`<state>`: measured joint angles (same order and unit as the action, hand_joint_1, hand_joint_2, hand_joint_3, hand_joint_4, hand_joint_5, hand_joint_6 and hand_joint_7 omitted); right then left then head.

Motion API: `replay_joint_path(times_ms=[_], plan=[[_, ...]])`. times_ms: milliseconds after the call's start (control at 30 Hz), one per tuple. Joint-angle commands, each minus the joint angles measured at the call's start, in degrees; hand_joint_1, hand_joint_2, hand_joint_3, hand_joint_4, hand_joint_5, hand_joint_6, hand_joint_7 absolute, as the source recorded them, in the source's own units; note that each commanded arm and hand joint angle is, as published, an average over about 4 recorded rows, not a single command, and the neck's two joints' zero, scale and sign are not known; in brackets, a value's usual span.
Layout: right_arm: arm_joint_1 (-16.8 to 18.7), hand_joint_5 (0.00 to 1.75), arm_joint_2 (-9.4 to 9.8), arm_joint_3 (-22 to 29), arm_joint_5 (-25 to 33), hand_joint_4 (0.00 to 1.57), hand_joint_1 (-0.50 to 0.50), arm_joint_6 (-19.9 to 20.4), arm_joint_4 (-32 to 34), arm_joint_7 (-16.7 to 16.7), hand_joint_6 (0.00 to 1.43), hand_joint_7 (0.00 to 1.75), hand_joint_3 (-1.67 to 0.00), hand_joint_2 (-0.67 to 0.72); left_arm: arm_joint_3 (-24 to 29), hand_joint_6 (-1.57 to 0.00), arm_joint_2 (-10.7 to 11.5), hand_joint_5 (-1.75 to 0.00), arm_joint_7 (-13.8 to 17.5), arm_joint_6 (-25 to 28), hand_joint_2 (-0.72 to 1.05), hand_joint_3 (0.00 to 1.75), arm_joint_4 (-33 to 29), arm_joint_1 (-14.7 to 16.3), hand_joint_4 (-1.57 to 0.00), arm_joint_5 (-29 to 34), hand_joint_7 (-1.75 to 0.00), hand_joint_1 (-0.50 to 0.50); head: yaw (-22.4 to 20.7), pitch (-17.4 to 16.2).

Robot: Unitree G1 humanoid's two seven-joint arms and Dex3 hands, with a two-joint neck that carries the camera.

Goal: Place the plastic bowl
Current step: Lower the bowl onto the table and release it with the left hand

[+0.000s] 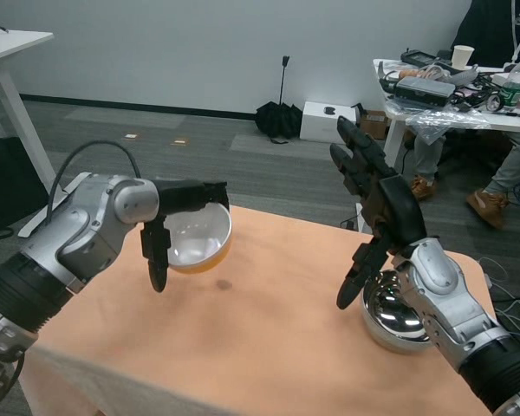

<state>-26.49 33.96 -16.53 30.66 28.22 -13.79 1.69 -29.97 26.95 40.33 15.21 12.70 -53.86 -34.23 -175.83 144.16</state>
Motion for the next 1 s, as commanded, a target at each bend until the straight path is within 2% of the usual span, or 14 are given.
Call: replay_joint_path(times_ms=[33,367,433,567,667,700,800,833,967,1000], plan=[[-0.3,0.00,-0.12,0.1,0.3,0.00,-0.46,0.9,-0.4,0.3,0.00,0.00,0.00,0.60,-1.0,-1.36,-0.3,-1.75,0.3,0.1,1.05,0.17,2.1,0.9,-1.57,0.9,-1.68,-0.50,-0.2,-0.6],[-0.3,0.00,-0.12,-0.1,0.6,0.00,-0.46,1.0,-0.8,0.3,0.00,0.00,0.00,0.60,-5.3,-1.36,-0.9,-1.75,0.3,0.0,1.05,0.17,9.5,1.1,-1.57,2.8,-1.68,-0.50,-0.4,-3.5],[-0.3,0.00,-0.12,-0.2,0.7,0.00,-0.46,1.0,-1.0,0.3,0.00,0.00,0.00,0.60,-5.9,-1.35,-1.0,-1.75,0.2,0.0,1.00,0.17,10.9,1.1,-1.57,3.4,-1.68,-0.50,-0.5,-3.9],[-0.3,0.00,-0.25,-0.3,0.9,0.00,-0.46,1.2,-1.1,0.3,0.00,0.00,0.00,0.60,-6.4,-1.32,-1.4,-1.75,0.1,-0.4,0.96,0.17,12.3,1.1,-1.57,4.8,-1.61,-0.50,-0.8,-4.5],[-0.2,0.00,-0.30,-0.3,1.0,0.00,-0.46,1.3,-1.2,0.3,0.00,0.00,0.00,0.60,-6.4,-1.18,-1.5,-1.75,-0.1,-0.5,0.96,0.11,13.1,1.2,-1.52,6.1,-1.43,-0.50,-0.9,-5.0],[-0.2,0.00,-0.30,-0.3,1.0,0.00,-0.46,1.4,-1.3,0.3,0.00,0.00,0.00,0.60,-6.3,-0.98,-1.5,-1.75,-0.2,-0.5,0.96,0.09,13.3,1.3,-1.42,6.5,-1.24,-0.50,-0.9,-5.0],[-0.2,0.00,-0.30,-0.3,1.1,0.00,-0.46,1.4,-1.4,0.3,0.00,0.00,0.00,0.60,-5.7,-0.13,-1.6,-1.41,-0.4,-0.5,1.03,0.09,13.5,1.7,-0.73,7.2,-0.40,-0.50,-1.1,-5.2],[-0.2,0.00,-0.30,-0.3,1.1,0.00,-0.46,1.4,-1.4,0.3,0.00,0.00,0.00,0.60,-5.5,0.00,-1.6,-1.28,-0.5,-0.4,1.05,0.07,13.6,1.8,-0.56,7.5,-0.24,-0.50,-1.2,-5.2],[-0.2,0.00,-0.30,-0.3,1.1,0.00,-0.46,1.4,-1.5,0.3,0.00,0.00,0.00,0.60,-5.4,0.00,-1.6,-1.23,-0.6,-0.2,1.05,0.07,14.4,2.0,-0.40,8.5,-0.21,-0.50,-1.3,-5.4],[-0.2,0.00,-0.30,-0.3,1.1,0.00,-0.46,1.4,-1.5,0.3,0.00,0.00,0.00,0.60,-5.4,0.00,-1.6,-1.15,-0.6,-0.1,1.05,0.09,14.6,2.0,-0.30,8.8,-0.21,-0.50,-1.4,-5.5]])
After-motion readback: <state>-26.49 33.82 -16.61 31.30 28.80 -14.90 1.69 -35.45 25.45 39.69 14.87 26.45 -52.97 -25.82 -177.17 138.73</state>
